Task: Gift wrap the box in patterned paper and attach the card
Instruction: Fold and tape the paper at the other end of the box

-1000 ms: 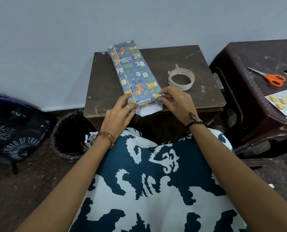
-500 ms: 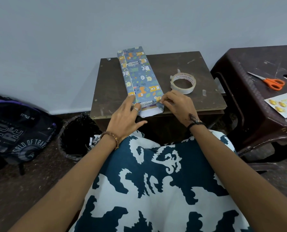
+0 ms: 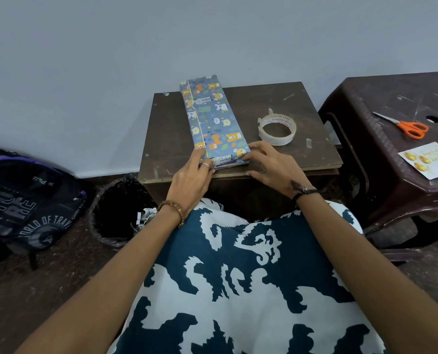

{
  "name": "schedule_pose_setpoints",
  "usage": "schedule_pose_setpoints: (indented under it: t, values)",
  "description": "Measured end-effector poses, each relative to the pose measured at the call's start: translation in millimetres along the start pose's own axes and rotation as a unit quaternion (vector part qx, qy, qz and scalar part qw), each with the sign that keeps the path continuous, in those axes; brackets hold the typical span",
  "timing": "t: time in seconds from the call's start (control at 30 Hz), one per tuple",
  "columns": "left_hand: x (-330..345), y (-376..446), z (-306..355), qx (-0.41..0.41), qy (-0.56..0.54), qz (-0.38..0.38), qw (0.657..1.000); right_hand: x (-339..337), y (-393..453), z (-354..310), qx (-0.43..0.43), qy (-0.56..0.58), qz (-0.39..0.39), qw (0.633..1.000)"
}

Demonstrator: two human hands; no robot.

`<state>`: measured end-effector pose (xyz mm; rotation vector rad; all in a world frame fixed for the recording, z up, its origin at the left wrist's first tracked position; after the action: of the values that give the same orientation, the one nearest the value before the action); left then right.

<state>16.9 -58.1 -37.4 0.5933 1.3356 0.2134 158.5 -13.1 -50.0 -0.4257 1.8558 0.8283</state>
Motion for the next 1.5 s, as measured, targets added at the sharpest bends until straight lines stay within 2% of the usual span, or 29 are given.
schedule_pose_setpoints:
  t: [0.2,0.4,0.63,0.87,1.13,1.3,1.4,1.5]
  values:
    - [-2,0,0,0.003,0.014,0.017,1.0,-14,6,-15,-0.027,-0.042,0.113,0.992]
    - [-4,1,2,0.013,0.098,0.031,0.995,-14,6,-14,-0.022,-0.067,0.132,0.989]
    - [14,21,32,0.12,0.151,0.026,0.981,-14,9,-20,-0.039,-0.092,0.151,0.983]
    - [9,30,40,0.126,0.013,0.094,0.988,-16,8,-12,-0.025,-0.091,0.172,0.981]
    - [10,32,38,0.12,-0.007,0.107,0.987,-17,10,-7,0.02,-0.108,0.18,0.978]
    - [12,37,33,0.085,-0.017,0.09,0.992,-18,10,1,0.053,-0.025,0.185,0.981]
    - [11,39,30,0.057,-0.028,0.071,0.995,-19,11,-3,0.028,-0.053,0.197,0.979]
    - [17,41,21,0.004,-0.096,0.021,0.995,-19,12,-1,0.027,-0.05,0.198,0.979]
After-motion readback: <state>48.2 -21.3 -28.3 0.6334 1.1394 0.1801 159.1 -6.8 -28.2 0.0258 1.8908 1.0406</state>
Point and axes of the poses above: each hand's wrist, its own y-axis towards the middle knuckle, its own x-axis out of the palm, z = x × y, the point moved 10 cm from there along y, towards the middle knuckle, and after that the axes turned 6 degrees about -x, right-handed, at the moved point
